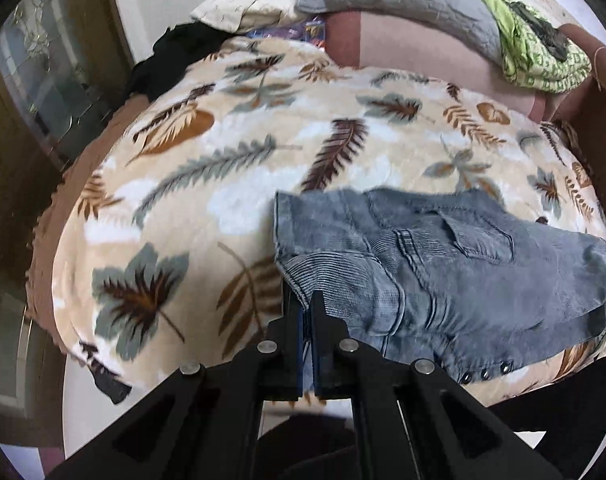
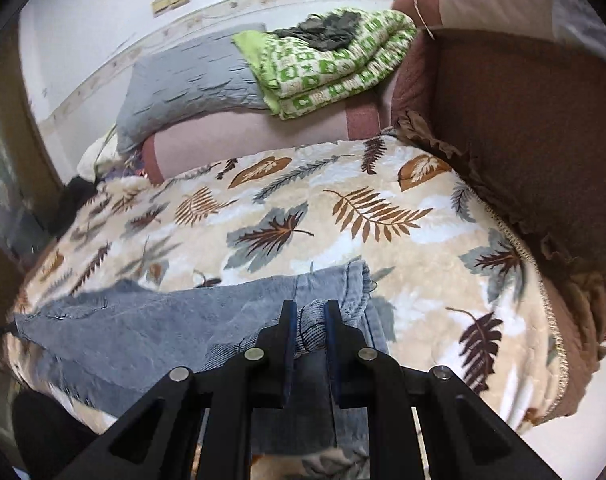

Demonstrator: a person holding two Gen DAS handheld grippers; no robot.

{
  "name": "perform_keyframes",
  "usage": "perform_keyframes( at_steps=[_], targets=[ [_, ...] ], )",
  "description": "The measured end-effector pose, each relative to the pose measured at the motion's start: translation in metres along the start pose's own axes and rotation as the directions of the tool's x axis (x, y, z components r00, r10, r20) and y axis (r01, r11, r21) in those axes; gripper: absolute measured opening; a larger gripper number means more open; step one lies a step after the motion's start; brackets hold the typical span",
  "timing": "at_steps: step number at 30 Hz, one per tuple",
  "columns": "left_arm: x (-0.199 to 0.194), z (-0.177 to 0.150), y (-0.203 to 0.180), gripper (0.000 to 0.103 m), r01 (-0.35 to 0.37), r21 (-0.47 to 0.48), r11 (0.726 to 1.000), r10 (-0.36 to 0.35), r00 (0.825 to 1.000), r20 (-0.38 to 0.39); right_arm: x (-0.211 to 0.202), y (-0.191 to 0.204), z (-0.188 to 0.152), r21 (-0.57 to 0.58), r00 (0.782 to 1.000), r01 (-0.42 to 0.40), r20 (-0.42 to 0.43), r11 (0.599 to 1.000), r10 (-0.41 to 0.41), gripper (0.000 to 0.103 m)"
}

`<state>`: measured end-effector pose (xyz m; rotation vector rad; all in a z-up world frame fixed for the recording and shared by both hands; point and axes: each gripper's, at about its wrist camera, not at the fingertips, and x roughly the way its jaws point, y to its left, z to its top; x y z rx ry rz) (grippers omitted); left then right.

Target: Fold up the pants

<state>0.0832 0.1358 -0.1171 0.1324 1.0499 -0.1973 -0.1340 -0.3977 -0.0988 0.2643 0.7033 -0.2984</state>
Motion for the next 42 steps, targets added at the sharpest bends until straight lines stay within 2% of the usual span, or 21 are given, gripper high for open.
perform_keyframes(
  at_steps=[12,19,23,26,29,31,32,34,36,38,40,42],
  targets=[
    [0.000,-0.013,-0.007,0.003,-0.042,0.003,0.999,0.042,0.999,-0.014,-0.032,0.006,-0.019,-0.049,0.998,0.038,0.055,0.998,-0.035,0.015],
    [-0.003,-0.016,-0.003,0.003,-0.035,-0.014,0.999,0.034,0.999,-0.015,-0.028,-0.018,-0.024,0.017,0.998,0.046,0.042,0.999,-0.046,0.015],
    [0.003,-0.024,-0.001,0.003,-0.035,-0.017,0.999,0.034,0.999,-0.036,-0.008,-0.041,-0.036,0.057,0.997,0.072,-0.022,0.996,-0.071,0.015],
    [0.015,-0.033,0.002,0.003,-0.030,-0.018,0.999,0.028,0.997,-0.075,0.014,-0.055,-0.050,0.074,0.991,0.079,-0.116,0.994,-0.070,0.015],
    [0.025,-0.041,0.007,0.003,-0.022,-0.033,0.999,0.018,0.994,-0.110,0.037,-0.066,-0.066,0.100,0.965,0.047,-0.262,0.994,-0.019,0.016],
    [0.028,-0.043,0.012,0.004,-0.012,-0.047,0.999,0.006,0.993,-0.118,0.045,-0.070,-0.075,0.097,0.946,0.032,-0.324,0.995,0.001,0.016],
    [0.028,-0.043,0.013,0.004,-0.007,-0.052,0.999,0.001,0.992,-0.123,0.045,-0.073,-0.077,0.104,0.944,0.023,-0.331,0.994,0.013,0.017],
    [0.026,-0.043,0.015,0.005,-0.001,-0.057,0.998,-0.007,0.992,-0.130,0.038,-0.078,-0.071,0.132,0.953,0.003,-0.301,0.991,0.037,0.020],
    [0.016,-0.046,0.017,0.007,-0.018,-0.047,0.999,0.013,0.993,-0.120,0.028,-0.080,-0.057,0.140,0.968,-0.010,-0.247,0.990,0.045,0.031],
    [0.005,-0.054,0.018,0.007,-0.097,-0.006,0.995,0.096,0.989,-0.113,0.019,-0.079,-0.039,0.147,0.983,-0.022,-0.177,0.989,0.048,0.069],
    [-0.006,-0.061,0.020,0.007,-0.168,0.022,0.986,0.169,0.981,-0.095,0.018,-0.078,-0.021,0.160,0.988,-0.056,-0.135,0.986,0.078,0.073],
    [-0.022,-0.063,0.018,0.007,-0.204,0.037,0.978,0.206,0.977,-0.051,0.031,-0.083,-0.002,0.221,0.983,-0.078,-0.144,0.972,0.112,0.073]
  ],
)
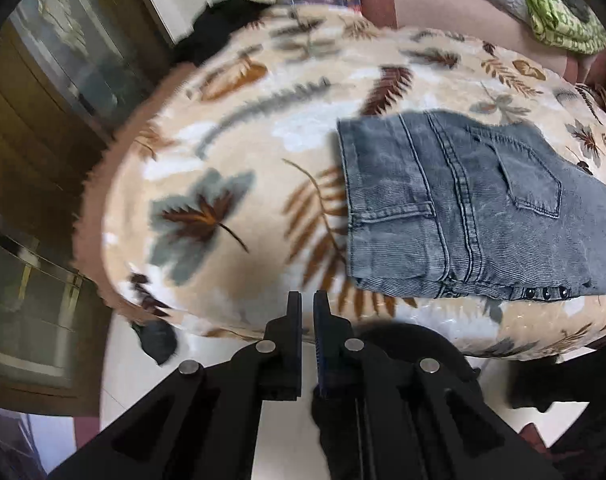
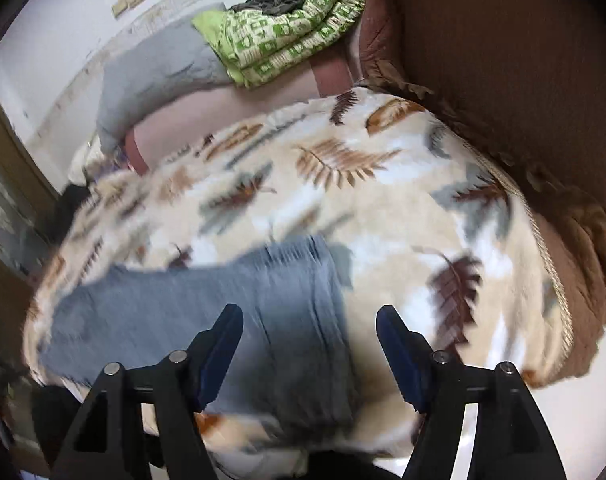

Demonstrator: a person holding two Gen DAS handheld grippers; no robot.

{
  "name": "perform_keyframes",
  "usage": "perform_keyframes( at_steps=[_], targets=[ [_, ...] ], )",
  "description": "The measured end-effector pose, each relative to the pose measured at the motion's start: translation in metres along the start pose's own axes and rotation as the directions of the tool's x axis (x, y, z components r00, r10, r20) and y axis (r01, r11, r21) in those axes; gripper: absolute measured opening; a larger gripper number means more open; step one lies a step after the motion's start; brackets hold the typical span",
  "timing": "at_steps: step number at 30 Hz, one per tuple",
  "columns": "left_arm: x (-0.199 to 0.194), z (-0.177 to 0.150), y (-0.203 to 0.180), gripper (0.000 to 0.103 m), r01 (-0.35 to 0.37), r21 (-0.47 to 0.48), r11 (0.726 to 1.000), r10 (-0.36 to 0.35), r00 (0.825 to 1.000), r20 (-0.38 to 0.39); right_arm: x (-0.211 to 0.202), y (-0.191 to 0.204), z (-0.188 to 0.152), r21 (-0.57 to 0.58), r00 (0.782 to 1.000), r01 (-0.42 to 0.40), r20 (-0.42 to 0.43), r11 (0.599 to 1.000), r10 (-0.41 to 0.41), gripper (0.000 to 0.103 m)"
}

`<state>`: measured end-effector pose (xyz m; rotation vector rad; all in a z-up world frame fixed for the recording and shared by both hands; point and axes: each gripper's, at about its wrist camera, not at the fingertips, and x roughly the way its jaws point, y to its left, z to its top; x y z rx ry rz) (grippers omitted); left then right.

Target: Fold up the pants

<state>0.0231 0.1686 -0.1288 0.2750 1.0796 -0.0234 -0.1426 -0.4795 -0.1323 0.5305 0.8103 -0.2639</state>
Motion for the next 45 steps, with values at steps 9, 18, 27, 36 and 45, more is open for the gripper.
perform_keyframes(
  at_steps=[9,18,27,36,45],
  targets=[
    [-0.056,0.034,-0.081,0.036,0.115,0.121,0.986,-0.141,0.962,0.235,0.092,-0.031,0.038,0.239,0.960,-0.043,-0.260,0.970,0.107,0.059],
    [-0.001,0.036,-0.188,0.039,0.264,0.248,0.932,-0.290,0.954,0.075,0.063,0.004,0.037,0.120,0.977,-0.159,-0.122,0.980,0.173,0.004],
    [0.029,0.002,-0.207,0.039,0.259,0.306,0.916,-0.263,0.964,-0.028,0.065,0.005,0.028,-0.072,0.997,0.045,-0.057,0.996,-0.050,0.007],
    [0.027,-0.005,-0.205,0.039,0.259,0.344,0.903,-0.273,0.962,-0.008,0.046,-0.002,0.034,0.023,0.996,0.091,0.015,0.996,-0.091,0.014],
    [0.028,-0.011,-0.199,0.039,0.290,0.332,0.898,-0.311,0.951,0.009,0.132,0.039,0.019,-0.100,0.962,0.055,-0.261,0.993,-0.079,0.014]
  ],
)
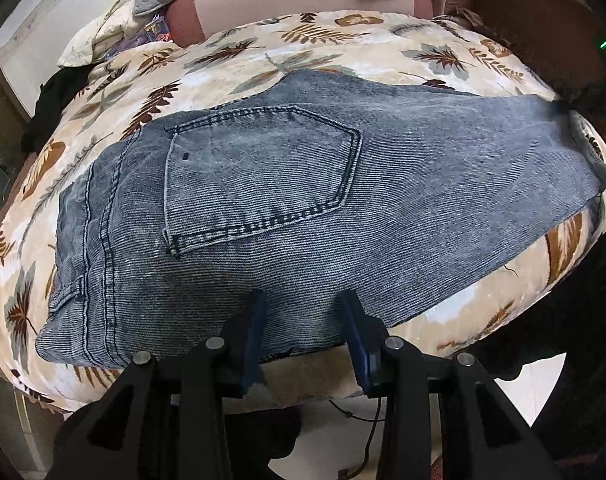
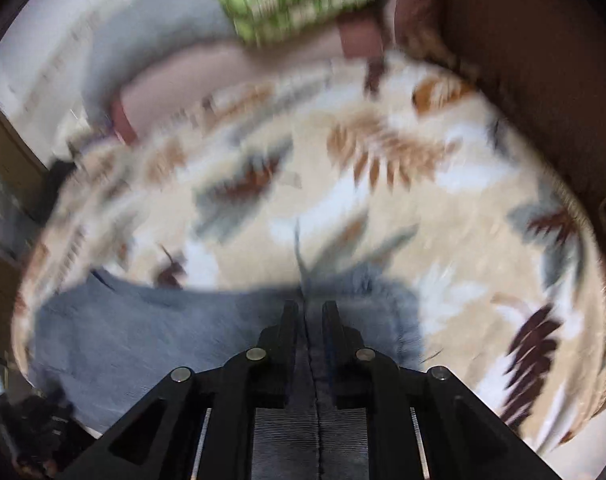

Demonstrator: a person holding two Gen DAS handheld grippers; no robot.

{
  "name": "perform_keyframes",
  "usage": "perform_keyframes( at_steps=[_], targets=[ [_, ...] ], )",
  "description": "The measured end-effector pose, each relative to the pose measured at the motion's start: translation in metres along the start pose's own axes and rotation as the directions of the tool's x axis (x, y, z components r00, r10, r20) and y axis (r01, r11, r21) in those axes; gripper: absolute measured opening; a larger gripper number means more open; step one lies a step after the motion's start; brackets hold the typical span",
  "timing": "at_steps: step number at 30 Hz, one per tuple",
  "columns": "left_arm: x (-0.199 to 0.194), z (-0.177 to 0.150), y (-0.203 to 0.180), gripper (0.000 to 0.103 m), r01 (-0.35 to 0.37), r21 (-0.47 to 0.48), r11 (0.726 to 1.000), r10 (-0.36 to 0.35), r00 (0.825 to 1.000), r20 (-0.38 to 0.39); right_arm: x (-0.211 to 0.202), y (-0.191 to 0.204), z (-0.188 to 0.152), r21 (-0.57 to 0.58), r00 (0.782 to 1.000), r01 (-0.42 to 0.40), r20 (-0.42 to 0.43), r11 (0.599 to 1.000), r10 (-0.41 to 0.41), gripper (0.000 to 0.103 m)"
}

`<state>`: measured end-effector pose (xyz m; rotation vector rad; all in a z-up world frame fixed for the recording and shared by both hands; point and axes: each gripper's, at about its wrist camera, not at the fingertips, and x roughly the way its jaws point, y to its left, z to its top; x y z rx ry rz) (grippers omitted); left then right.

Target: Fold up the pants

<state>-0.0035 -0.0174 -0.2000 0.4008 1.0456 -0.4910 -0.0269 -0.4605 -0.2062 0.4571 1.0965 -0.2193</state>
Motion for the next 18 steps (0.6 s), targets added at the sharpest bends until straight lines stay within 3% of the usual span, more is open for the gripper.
perform_keyframes(
  at_steps=[1,4,6,8,11,13,18],
  targets=[
    [-0.001,-0.001,0.002,0.039,0.011,-0.006,1.000,-0.011,1.000,0.001,0.016,-0.001,-0.003,0.019,0.996,0.008,-0.087,1.000,-0.007,0.015],
    [-0.007,0.001,0.008,0.039,0.048,-0.036,0.998,-0.048,0.999,0.007,0.003,0.012,0.000,0.028,0.999,0.022,-0.050,0.999,-0.021,0.016],
    [-0.016,0.004,0.013,0.039,0.085,-0.071,0.994,-0.082,0.996,0.037,-0.013,0.042,0.009,-0.063,1.000,-0.015,0.010,0.998,0.016,0.016],
    [-0.026,0.008,0.017,0.039,0.110,-0.101,0.989,-0.102,0.991,0.083,-0.021,0.086,0.019,-0.192,0.994,-0.096,0.026,0.977,0.102,0.016],
    [-0.036,0.013,0.012,0.039,0.156,-0.106,0.982,-0.139,0.980,0.145,-0.015,0.151,0.027,-0.339,0.968,-0.243,-0.020,0.909,0.252,0.028],
    [-0.034,0.017,0.006,0.039,0.181,-0.099,0.978,-0.165,0.974,0.153,0.003,0.196,0.030,-0.429,0.950,-0.300,-0.057,0.852,0.306,0.034],
    [-0.012,0.019,-0.004,0.039,0.223,-0.099,0.970,-0.214,0.972,0.096,0.057,0.255,0.027,-0.559,0.947,-0.315,-0.135,0.767,0.291,0.034]
  ],
)
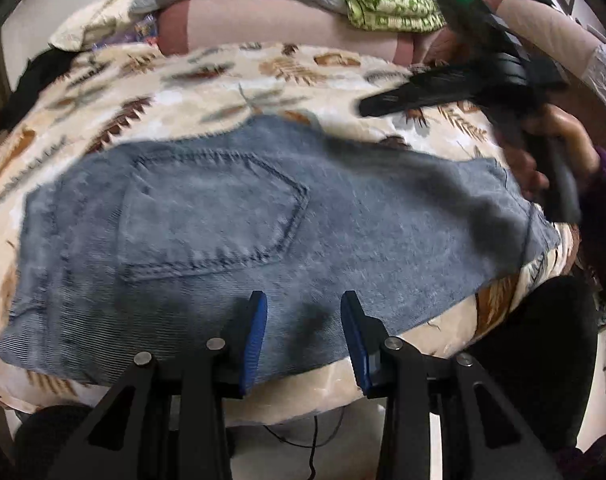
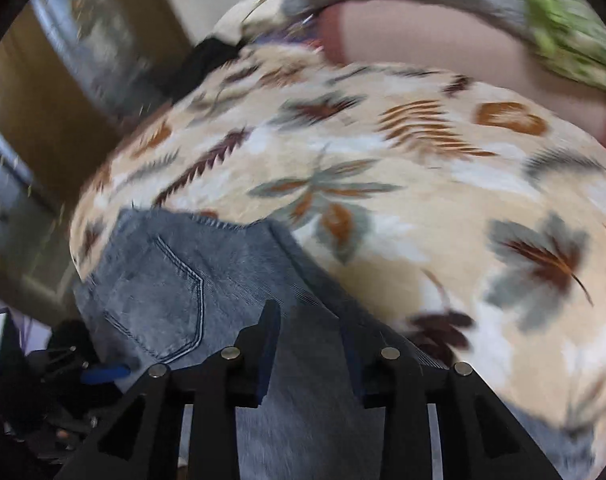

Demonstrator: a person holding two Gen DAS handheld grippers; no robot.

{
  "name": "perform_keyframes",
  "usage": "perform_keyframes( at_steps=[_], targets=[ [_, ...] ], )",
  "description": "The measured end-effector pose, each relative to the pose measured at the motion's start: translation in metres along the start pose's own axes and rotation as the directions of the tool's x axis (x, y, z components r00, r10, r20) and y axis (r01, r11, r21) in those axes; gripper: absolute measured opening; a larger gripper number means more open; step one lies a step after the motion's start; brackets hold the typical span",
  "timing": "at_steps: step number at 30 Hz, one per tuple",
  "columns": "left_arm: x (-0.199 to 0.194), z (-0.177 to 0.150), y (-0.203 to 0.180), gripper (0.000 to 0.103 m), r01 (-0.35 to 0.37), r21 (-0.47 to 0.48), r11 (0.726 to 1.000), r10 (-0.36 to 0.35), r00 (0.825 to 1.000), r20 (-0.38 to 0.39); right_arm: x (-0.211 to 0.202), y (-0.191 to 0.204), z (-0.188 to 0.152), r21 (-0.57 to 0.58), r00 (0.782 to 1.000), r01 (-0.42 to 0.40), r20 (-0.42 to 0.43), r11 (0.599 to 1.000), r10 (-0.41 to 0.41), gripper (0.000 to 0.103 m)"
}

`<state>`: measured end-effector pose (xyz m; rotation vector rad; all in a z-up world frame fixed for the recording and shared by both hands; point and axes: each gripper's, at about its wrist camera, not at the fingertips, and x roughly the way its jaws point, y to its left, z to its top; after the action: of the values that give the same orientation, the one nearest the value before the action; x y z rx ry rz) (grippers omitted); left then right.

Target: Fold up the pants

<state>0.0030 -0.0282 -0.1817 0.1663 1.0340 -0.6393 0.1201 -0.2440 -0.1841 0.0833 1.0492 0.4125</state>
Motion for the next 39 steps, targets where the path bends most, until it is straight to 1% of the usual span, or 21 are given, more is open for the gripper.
perform_keyframes(
  at_steps=[1,3,4,6,9,13,15,16,17,19,21,24,27,28,31,32,34,35,37,38,39],
  targets=[
    [0.007,-0.002,-0.001,0.039,0.003,0.006,1.000,-0.003,1.000,-0.017,0.013,0.002,0.003,-0.024,1.000,-0.006,-0.015,1.000,0.006,0.034],
    [0.014,-0.006,-0.002,0.039,-0.006,0.007,1.000,0.006,0.999,-0.038,0.025,0.001,0.007,-0.047,0.999,-0.002,-0.036,0.999,0.000,0.034],
    [0.018,-0.008,-0.001,0.039,-0.007,0.007,1.000,0.007,0.999,-0.042,0.031,-0.001,0.010,-0.055,0.999,-0.015,-0.042,0.998,0.013,0.034],
    [0.019,-0.007,0.001,0.039,0.004,0.005,1.000,-0.004,0.999,-0.037,0.037,-0.002,0.010,-0.065,0.998,-0.032,-0.054,0.997,0.029,0.034],
    [0.022,-0.007,0.003,0.039,0.014,-0.003,1.000,-0.014,0.999,-0.040,0.053,-0.004,0.014,-0.080,0.993,-0.067,-0.104,0.995,0.058,0.034],
    [0.022,-0.007,0.003,0.039,0.013,0.001,1.000,-0.013,0.999,-0.044,0.060,-0.002,0.016,-0.106,0.987,-0.087,-0.142,0.991,0.071,0.033],
    [0.022,-0.006,0.003,0.039,0.012,0.001,1.000,-0.012,0.999,-0.050,0.060,0.000,0.016,-0.123,0.986,-0.088,-0.151,0.989,0.069,0.024],
    [0.022,-0.005,0.003,0.039,0.012,-0.001,1.000,-0.012,0.999,-0.052,0.060,0.002,0.016,-0.135,0.986,-0.080,-0.158,0.988,0.058,0.015],
    [0.022,-0.005,0.003,0.039,0.011,-0.002,1.000,-0.011,0.998,-0.054,0.058,0.004,0.017,-0.148,0.987,-0.068,-0.153,0.987,0.045,0.009],
    [0.022,-0.004,0.003,0.039,0.009,-0.003,1.000,-0.009,0.998,-0.058,0.054,0.008,0.019,-0.170,0.990,-0.053,-0.135,0.984,0.030,0.004],
    [0.023,-0.003,0.003,0.039,0.006,-0.010,1.000,-0.007,0.998,-0.064,0.050,0.014,0.022,-0.200,0.994,-0.013,-0.108,0.980,-0.009,0.003],
    [0.021,-0.002,0.004,0.039,0.007,-0.031,0.999,-0.009,0.997,-0.074,0.044,0.018,0.029,-0.203,0.997,0.028,-0.070,0.979,-0.043,0.002],
    [0.018,0.001,0.005,0.039,-0.003,-0.051,0.999,-0.001,0.997,-0.077,0.044,0.014,0.036,-0.173,0.997,0.062,-0.044,0.983,-0.071,0.002],
    [0.017,0.001,0.004,0.039,-0.015,-0.048,0.999,0.011,0.997,-0.076,0.045,0.012,0.036,-0.165,0.995,0.085,-0.035,0.983,-0.092,0.000],
    [0.021,-0.002,0.000,0.039,-0.045,-0.021,0.999,0.044,0.996,-0.081,0.064,-0.003,0.028,-0.073,0.989,0.124,-0.075,0.990,-0.130,0.000],
    [0.021,-0.003,-0.001,0.039,-0.054,-0.012,0.998,0.053,0.995,-0.084,0.063,-0.006,0.024,-0.048,0.989,0.131,-0.065,0.990,-0.134,0.000],
    [0.019,-0.004,-0.005,0.039,-0.073,0.009,0.997,0.073,0.994,-0.081,0.042,-0.012,0.017,0.051,0.994,0.109,0.022,0.993,-0.111,0.000],
    [0.018,-0.004,-0.008,0.039,-0.079,0.017,0.997,0.080,0.993,-0.083,0.020,-0.017,0.008,0.133,0.990,0.086,0.100,0.987,-0.100,0.001],
    [0.015,-0.004,-0.013,0.039,-0.091,0.034,0.995,0.094,0.992,-0.087,-0.010,-0.019,-0.009,0.210,0.979,0.054,0.183,0.976,-0.094,0.001],
    [0.014,-0.004,-0.016,0.039,-0.090,0.044,0.995,0.094,0.992,-0.087,-0.025,-0.018,-0.021,0.229,0.975,0.055,0.198,0.972,-0.102,0.001],
    [0.012,-0.003,-0.020,0.039,-0.086,0.054,0.995,0.090,0.992,-0.083,-0.036,-0.016,-0.032,0.239,0.972,0.074,0.200,0.968,-0.124,0.001]
  ],
)
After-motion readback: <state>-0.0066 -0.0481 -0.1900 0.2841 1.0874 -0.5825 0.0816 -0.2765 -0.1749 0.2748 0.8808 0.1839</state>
